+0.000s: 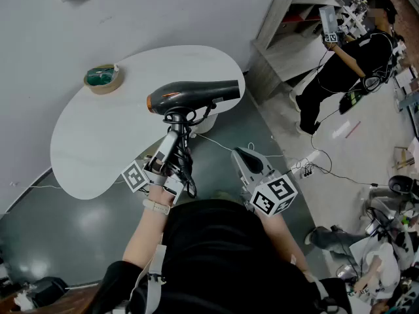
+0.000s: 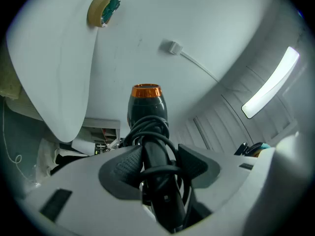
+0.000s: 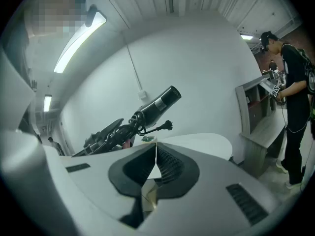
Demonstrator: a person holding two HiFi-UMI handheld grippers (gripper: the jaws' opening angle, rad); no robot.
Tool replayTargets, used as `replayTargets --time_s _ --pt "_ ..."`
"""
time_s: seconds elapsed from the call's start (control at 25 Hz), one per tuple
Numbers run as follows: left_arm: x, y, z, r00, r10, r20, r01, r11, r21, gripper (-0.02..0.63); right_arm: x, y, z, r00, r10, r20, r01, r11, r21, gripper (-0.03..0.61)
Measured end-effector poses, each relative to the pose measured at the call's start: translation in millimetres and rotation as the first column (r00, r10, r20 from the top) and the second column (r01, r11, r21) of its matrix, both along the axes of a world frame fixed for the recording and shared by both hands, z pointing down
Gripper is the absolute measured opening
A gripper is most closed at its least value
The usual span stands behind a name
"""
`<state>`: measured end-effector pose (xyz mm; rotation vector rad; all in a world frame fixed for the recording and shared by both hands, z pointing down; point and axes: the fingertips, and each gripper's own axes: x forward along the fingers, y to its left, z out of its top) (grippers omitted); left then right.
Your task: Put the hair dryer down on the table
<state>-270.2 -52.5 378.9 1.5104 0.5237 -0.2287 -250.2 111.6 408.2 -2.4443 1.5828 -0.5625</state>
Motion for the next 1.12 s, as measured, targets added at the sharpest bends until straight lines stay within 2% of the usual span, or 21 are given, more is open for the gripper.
replayTargets --time_s 0.32,0.52,0.72,0.96,1.12 --pt "-15 -41 9 0.999 0.034 -0.014 -0.034 0.999 -0.021 0.230 -19 -51 9 1.000 -0.018 -0.004 0.017 0.999 -0.040 0.018" --pt "-10 -55 16 0.997 0.079 -0.028 -0.079 0.997 -0.024 0.232 -14 -65 11 0.999 0.041 -0.022 -0.042 0.998 -0.047 0.018" --pt "6 -55 19 0.995 0.090 -0.036 -0.092 0.994 -0.058 0.230 9 -56 12 0.995 0.103 0.010 -0.102 0.994 -0.033 0.018" --pt "18 -53 14 0.996 0.077 -0.035 -0.078 0.996 -0.040 0.230 29 -46 13 0.992 0.125 0.029 -0.124 0.992 -0.016 0.018" --pt "59 -48 16 0.998 0.050 -0.026 -0.051 0.999 -0.018 0.230 83 -42 20 0.993 0.104 0.055 -0.105 0.994 0.006 0.018"
